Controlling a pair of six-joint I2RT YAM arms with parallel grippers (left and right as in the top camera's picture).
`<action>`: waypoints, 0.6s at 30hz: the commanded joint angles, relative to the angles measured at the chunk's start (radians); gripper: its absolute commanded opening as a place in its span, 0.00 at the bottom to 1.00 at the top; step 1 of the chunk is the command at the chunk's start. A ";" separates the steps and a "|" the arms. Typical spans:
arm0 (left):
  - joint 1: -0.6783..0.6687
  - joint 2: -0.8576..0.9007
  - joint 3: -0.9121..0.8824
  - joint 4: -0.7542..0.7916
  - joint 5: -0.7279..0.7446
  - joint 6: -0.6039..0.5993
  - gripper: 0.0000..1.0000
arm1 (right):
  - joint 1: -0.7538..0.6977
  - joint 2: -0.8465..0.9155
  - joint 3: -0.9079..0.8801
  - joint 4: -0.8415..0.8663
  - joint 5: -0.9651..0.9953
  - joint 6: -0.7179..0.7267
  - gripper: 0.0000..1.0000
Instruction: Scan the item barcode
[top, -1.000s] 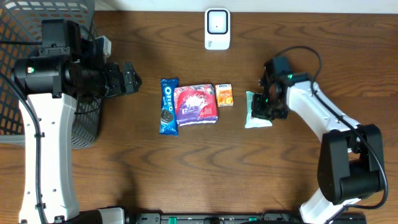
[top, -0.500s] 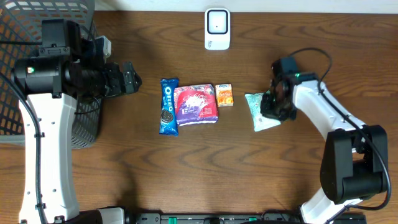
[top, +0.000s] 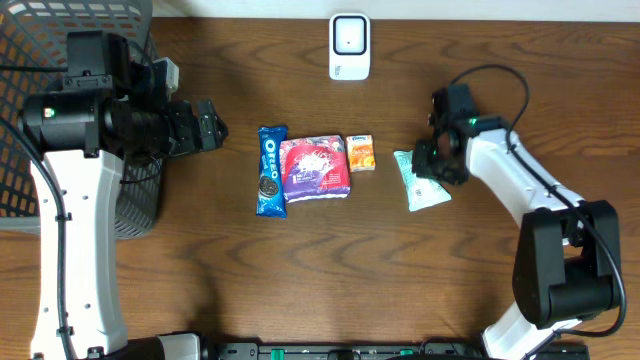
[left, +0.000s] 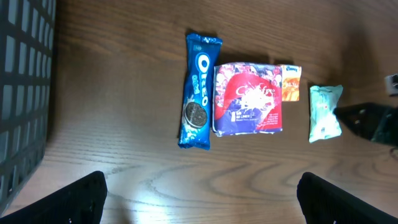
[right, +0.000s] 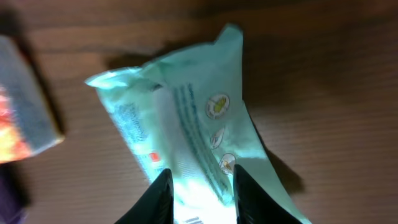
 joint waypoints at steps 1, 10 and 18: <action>-0.002 0.004 0.003 -0.002 -0.005 0.013 0.98 | 0.004 0.005 -0.084 0.083 0.012 0.016 0.25; -0.002 0.004 0.003 -0.002 -0.005 0.013 0.98 | 0.002 -0.021 0.040 -0.011 0.143 -0.034 0.29; -0.002 0.004 0.003 -0.002 -0.005 0.013 0.98 | 0.021 -0.027 0.385 -0.264 0.114 -0.090 0.71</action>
